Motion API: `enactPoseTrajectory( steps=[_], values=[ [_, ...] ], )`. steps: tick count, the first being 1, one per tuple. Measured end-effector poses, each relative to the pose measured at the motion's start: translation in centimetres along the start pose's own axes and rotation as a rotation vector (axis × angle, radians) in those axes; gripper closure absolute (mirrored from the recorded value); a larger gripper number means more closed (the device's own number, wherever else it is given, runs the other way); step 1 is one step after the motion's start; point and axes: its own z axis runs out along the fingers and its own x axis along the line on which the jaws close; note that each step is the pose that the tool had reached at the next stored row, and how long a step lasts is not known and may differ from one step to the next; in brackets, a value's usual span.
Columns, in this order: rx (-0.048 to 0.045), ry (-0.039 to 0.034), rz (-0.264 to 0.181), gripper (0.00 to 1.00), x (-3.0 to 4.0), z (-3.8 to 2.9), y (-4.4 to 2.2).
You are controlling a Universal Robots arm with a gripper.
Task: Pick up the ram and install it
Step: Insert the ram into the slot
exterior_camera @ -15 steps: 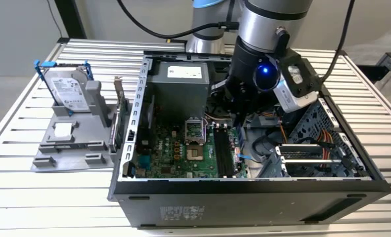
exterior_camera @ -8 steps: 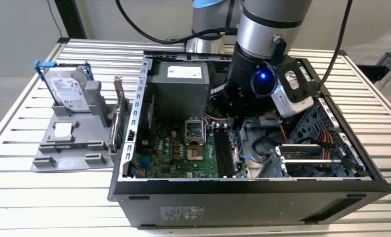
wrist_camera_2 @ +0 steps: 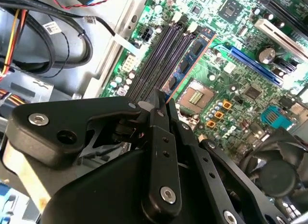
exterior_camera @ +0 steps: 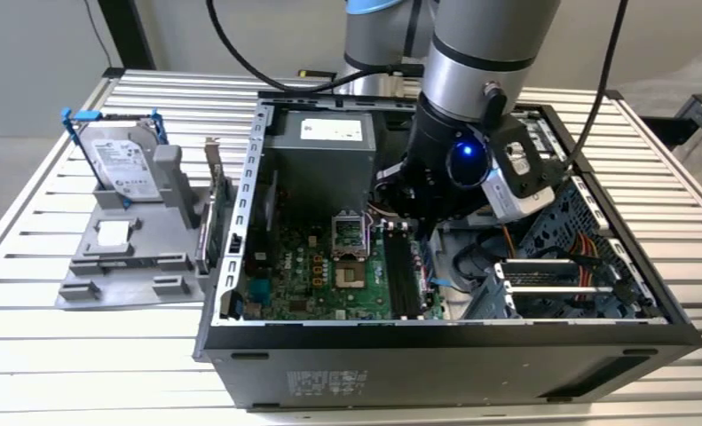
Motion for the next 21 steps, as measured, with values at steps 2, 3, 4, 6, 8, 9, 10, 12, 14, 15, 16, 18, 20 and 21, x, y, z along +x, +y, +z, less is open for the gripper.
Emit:
enactPoseTrajectory(
  steps=[2, 3, 4, 6, 8, 9, 10, 12, 14, 15, 16, 18, 20, 21],
  values=[
    [0.0000, 0.0000, 0.000, 1.00, -0.05, 0.37, 0.04],
    [-0.0001, 0.0000, 0.000, 1.00, -0.09, 0.55, 0.05],
    [-0.0001, 0.0000, 0.000, 1.00, -0.14, 0.73, 0.06],
    [0.0000, 0.0000, 0.000, 1.00, -0.23, 1.10, 0.09],
    [0.0000, 0.0000, 0.001, 1.00, -0.27, 1.45, 0.11],
    [-0.0001, 0.0000, 0.001, 1.00, -0.31, 1.63, 0.12],
    [0.0000, 0.0000, 0.002, 1.00, -0.36, 1.82, 0.14],
    [0.0000, 0.0000, 0.004, 1.00, -0.46, 2.19, 0.17],
    [0.0000, 0.0001, 0.005, 1.00, -0.55, 2.55, 0.19],
    [0.0000, 0.0001, 0.006, 1.00, -0.58, 2.72, 0.20],
    [0.0000, 0.0001, 0.007, 1.00, -0.60, 2.90, 0.21],
    [0.0001, 0.0001, 0.008, 1.00, -0.65, 3.27, 0.23],
    [0.0000, 0.0001, 0.009, 1.00, -0.65, 3.65, 0.23],
    [0.0001, 0.0001, 0.010, 1.00, -0.65, 3.82, 0.24]
  ],
)
